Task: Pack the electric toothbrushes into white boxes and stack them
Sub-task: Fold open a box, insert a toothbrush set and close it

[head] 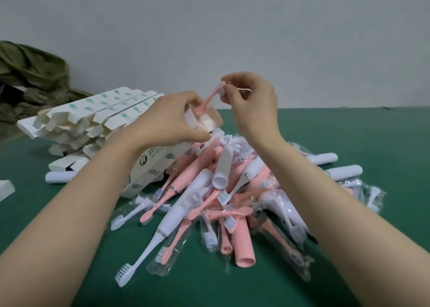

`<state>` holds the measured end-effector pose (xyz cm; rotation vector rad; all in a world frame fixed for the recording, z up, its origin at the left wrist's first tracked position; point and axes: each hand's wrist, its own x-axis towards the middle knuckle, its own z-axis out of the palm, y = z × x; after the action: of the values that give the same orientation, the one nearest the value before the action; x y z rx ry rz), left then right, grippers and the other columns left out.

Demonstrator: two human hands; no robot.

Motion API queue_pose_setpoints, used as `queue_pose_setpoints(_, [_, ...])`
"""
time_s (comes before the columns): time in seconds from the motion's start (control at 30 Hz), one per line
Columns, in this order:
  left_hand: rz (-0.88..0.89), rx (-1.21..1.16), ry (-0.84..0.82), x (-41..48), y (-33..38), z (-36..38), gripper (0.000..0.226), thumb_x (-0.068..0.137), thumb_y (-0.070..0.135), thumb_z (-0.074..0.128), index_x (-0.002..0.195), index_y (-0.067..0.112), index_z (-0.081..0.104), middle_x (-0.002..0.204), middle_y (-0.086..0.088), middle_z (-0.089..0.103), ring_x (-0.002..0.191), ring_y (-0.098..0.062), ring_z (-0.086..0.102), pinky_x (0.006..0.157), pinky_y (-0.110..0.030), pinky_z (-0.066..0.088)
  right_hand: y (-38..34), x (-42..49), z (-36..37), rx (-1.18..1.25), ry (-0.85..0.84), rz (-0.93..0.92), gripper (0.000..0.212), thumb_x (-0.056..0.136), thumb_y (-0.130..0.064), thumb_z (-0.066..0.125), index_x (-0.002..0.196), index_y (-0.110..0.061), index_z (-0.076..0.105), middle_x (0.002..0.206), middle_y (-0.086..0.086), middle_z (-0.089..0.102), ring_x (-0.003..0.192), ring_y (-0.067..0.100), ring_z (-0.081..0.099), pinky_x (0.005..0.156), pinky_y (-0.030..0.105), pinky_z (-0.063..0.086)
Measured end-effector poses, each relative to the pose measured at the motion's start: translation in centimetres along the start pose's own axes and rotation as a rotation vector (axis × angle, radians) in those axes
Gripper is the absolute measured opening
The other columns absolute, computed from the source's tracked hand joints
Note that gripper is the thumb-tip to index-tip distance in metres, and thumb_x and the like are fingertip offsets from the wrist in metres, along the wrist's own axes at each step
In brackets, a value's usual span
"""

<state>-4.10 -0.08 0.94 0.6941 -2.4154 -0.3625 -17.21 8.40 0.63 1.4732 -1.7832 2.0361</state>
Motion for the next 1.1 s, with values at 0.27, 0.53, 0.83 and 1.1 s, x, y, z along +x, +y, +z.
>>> queue_pose_setpoints(0.27, [-0.012, -0.025, 0.0, -0.1, -0.2, 0.4, 0.042, 0.062, 0.036, 0.079, 0.1, 0.036, 0.059, 0.087, 0.013, 0.06, 0.069, 0.006, 0.051, 0.052, -0.012, 0.035, 0.6, -0.4, 0.2, -0.145, -0.177, -0.078, 0.008, 0.085, -0.007, 0.064, 0.09, -0.011, 0.069, 0.08, -0.008, 0.064, 0.072, 0.0, 0.06, 0.069, 0.011, 0.045])
queue_pose_setpoints(0.53, [0.006, -0.065, -0.022, -0.3, 0.3, -0.1, 0.031, 0.061, 0.031, 0.079, 0.085, 0.036, 0.058, 0.083, 0.012, 0.061, 0.067, -0.001, 0.048, 0.059, -0.023, 0.038, 0.2, 0.1, 1.0, -0.593, -0.519, -0.389, 0.019, 0.085, -0.001, 0.052, 0.076, -0.007, 0.067, 0.071, 0.006, 0.058, 0.069, 0.025, 0.043, 0.069, 0.028, 0.034])
queue_pose_setpoints(0.83, [-0.133, 0.004, 0.196, 0.2, -1.5, -2.5, 0.052, 0.069, 0.034, 0.079, 0.116, 0.026, 0.059, 0.103, 0.017, 0.053, 0.094, -0.005, 0.048, 0.07, -0.019, 0.033, 3.0, 1.9, -2.8, -0.247, -0.331, 0.05, 0.022, 0.087, 0.0, 0.053, 0.09, -0.017, 0.067, 0.086, -0.004, 0.068, 0.076, 0.001, 0.059, 0.07, 0.016, 0.044])
queue_pose_setpoints(1.1, [-0.147, 0.007, 0.21, 0.3, -1.8, -2.4, 0.05, 0.069, 0.036, 0.079, 0.114, 0.026, 0.058, 0.101, 0.018, 0.051, 0.095, -0.007, 0.048, 0.068, -0.021, 0.035, 6.2, 1.7, -4.3, -0.745, -0.819, 0.078, 0.017, 0.084, -0.019, 0.069, 0.098, -0.028, 0.069, 0.089, -0.018, 0.061, 0.059, -0.012, 0.049, 0.05, -0.001, 0.033])
